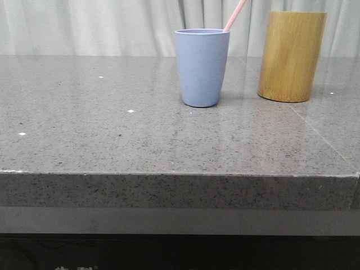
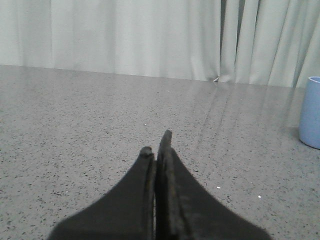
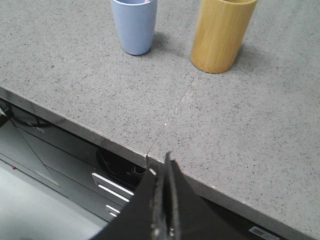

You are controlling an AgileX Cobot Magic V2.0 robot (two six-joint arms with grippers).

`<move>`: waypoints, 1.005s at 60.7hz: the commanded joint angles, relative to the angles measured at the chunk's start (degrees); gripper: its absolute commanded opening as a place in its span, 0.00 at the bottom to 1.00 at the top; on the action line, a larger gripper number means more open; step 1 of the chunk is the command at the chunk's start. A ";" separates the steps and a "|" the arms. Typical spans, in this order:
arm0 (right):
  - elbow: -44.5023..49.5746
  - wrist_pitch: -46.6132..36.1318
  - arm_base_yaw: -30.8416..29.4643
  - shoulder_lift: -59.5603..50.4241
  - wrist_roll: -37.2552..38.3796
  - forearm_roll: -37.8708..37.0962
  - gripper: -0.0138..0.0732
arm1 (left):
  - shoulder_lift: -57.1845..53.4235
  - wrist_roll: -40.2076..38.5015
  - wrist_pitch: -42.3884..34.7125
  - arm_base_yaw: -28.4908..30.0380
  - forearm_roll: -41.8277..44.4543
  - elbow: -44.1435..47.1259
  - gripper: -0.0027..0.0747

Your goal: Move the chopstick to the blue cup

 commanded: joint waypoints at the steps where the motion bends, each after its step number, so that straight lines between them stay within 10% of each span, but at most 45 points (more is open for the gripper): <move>1: -1.06 -3.90 0.13 0.68 -0.20 -0.63 0.08 | -1.48 -0.12 -4.28 0.06 -0.59 0.71 0.01; 40: 0.61 -5.59 -7.07 -1.39 -0.20 -0.63 0.08 | -1.48 -0.12 -4.28 0.06 -0.59 0.71 0.01; 61: 29.43 -43.86 -19.14 -17.32 -0.20 -0.09 0.08 | -1.48 -0.12 -4.28 0.06 -0.59 0.71 0.01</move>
